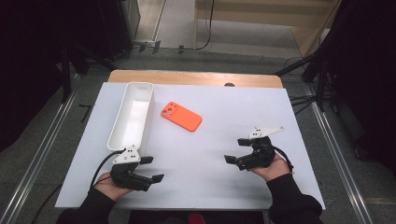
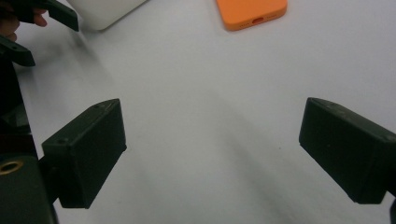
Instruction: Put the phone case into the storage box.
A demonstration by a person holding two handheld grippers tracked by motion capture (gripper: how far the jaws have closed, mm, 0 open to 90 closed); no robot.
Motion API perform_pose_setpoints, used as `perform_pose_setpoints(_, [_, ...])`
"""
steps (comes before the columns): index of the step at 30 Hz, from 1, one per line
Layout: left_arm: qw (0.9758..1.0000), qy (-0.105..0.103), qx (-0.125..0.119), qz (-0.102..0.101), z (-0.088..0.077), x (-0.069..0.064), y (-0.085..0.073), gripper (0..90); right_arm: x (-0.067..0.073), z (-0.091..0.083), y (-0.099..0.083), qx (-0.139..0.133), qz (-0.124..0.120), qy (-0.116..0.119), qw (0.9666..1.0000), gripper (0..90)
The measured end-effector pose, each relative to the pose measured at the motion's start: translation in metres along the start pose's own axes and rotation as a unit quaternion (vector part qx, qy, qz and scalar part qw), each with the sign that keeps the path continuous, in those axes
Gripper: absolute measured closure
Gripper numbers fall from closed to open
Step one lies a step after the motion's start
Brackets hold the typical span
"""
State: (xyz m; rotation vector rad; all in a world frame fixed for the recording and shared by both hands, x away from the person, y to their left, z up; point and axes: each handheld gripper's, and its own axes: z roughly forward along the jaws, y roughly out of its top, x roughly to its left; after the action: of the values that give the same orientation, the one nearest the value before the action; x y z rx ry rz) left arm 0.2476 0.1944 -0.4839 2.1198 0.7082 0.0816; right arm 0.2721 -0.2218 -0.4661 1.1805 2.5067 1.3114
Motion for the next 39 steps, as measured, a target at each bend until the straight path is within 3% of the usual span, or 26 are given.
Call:
perform_pose_setpoints(5, [1.0, -0.002, 0.0, 0.0, 0.0, 0.0, 0.0, 20.9, -0.002, 0.004, 0.007, -0.003, -0.016, -0.006, 0.9998, 12.6])
perform_pose_setpoints(11, [1.0, -0.002, 0.001, 0.0, 0.0, 0.0, 0.0, 20.9, -0.005, 0.008, 0.015, -0.005, -0.021, 0.001, 0.9998, 12.5])
perform_pose_setpoints(17, [1.0, -0.003, 0.001, 0.0, 0.001, 0.0, 0.0, 20.9, -0.007, 0.013, 0.024, -0.006, -0.024, 0.006, 0.9997, 9.1])
perform_pose_setpoints(19, [1.0, -0.003, 0.001, -0.001, 0.0, 0.0, 0.0, 20.9, -0.008, 0.016, 0.026, -0.005, -0.026, 0.008, 0.9996, 0.0])
perform_pose_setpoints(25, [1.0, -0.003, 0.001, 0.0, 0.0, 0.0, 0.0, 20.9, -0.012, 0.021, 0.033, -0.01, -0.028, 0.018, 0.9994, 0.0])
perform_pose_setpoints(33, [1.0, -0.004, 0.002, 0.001, 0.001, 0.0, 0.0, 20.9, -0.017, 0.027, 0.042, -0.003, -0.026, -0.002, 0.9997, 0.0])
perform_pose_setpoints(39, [1.0, -0.005, 0.003, 0.001, 0.001, 0.0, 0.0, 20.9, -0.02, 0.033, 0.048, -0.005, -0.026, 0.004, 0.9996, 0.0])
